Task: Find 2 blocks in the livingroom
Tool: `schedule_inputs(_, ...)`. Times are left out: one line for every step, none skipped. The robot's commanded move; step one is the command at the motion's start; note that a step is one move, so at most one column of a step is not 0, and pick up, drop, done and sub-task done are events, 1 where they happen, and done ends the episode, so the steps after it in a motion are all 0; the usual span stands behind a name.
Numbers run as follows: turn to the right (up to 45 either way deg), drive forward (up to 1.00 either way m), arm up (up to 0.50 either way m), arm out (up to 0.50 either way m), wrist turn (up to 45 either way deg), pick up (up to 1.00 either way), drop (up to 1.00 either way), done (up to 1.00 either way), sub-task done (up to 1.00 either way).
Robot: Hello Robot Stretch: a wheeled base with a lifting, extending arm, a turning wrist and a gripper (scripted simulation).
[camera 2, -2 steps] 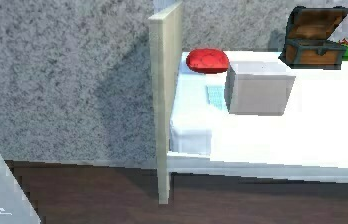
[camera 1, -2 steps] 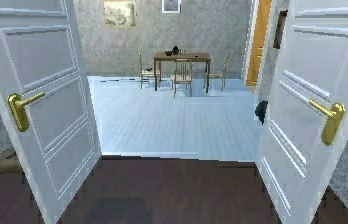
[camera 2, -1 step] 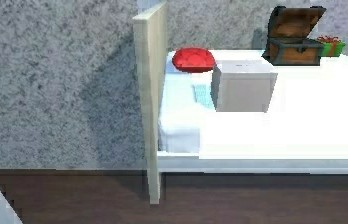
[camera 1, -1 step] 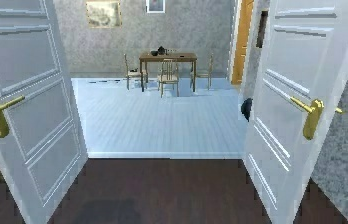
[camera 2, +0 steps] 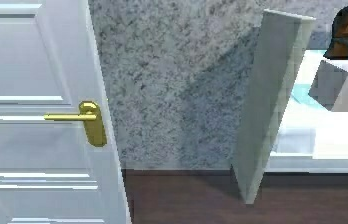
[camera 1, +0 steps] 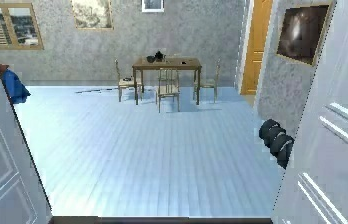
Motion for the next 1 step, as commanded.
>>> schedule_inputs(0.0,0.3,0.0,0.0,0.0,0.0,0.0,0.0,0.0)
